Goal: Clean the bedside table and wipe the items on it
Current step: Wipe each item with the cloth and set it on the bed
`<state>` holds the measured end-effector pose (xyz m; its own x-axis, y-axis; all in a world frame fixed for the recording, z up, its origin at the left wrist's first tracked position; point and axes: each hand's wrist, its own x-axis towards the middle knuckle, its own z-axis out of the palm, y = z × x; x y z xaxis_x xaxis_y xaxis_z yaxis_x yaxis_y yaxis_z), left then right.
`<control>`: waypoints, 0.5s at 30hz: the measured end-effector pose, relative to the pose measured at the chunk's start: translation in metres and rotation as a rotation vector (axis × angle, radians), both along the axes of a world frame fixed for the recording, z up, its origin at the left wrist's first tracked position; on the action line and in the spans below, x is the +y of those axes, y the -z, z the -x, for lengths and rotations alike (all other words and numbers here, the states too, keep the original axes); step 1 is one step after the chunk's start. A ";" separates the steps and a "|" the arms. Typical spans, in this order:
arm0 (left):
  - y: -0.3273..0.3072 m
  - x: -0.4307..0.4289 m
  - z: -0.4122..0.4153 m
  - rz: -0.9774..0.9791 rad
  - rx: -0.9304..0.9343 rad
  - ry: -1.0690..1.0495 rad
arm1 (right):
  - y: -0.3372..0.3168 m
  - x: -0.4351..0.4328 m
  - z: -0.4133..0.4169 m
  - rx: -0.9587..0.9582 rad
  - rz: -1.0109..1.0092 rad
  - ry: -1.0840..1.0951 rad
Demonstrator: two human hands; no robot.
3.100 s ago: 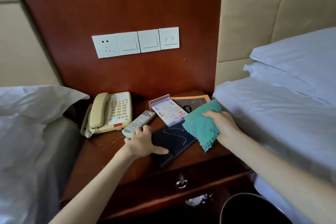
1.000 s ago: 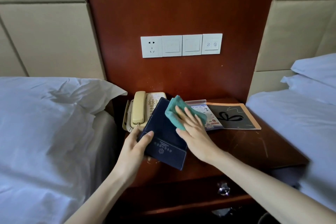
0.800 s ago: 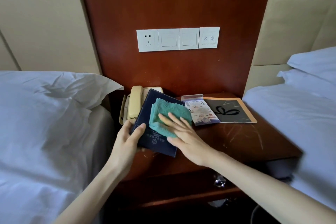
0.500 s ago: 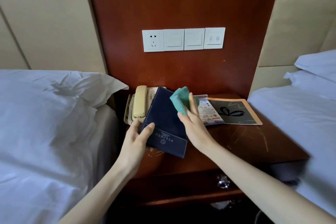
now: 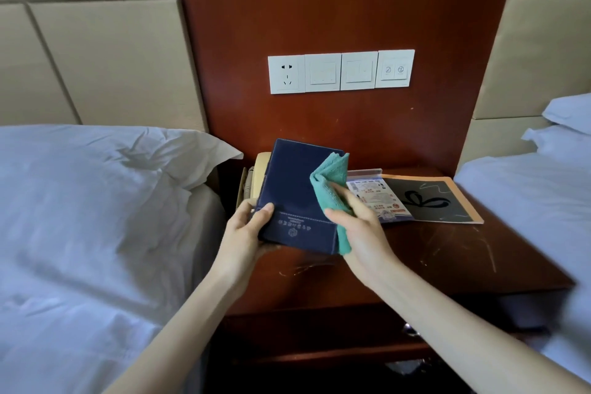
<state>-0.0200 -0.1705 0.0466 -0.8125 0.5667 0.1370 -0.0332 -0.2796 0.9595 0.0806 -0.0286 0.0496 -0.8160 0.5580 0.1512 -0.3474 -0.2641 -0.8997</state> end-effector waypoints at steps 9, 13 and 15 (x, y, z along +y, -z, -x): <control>-0.010 -0.001 0.013 0.276 0.073 -0.174 | -0.014 0.015 -0.009 -0.029 -0.856 0.301; -0.028 -0.010 0.018 0.079 -0.338 0.039 | -0.014 0.002 -0.021 0.022 -1.364 0.280; -0.033 -0.018 0.017 -0.053 -0.467 0.137 | -0.016 -0.006 -0.022 0.061 -1.631 0.293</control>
<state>-0.0374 -0.1888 0.0799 -0.7122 0.6750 -0.1926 -0.4965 -0.2906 0.8179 0.1030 -0.0349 0.0658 -0.6898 -0.0852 0.7190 -0.2547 0.9581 -0.1308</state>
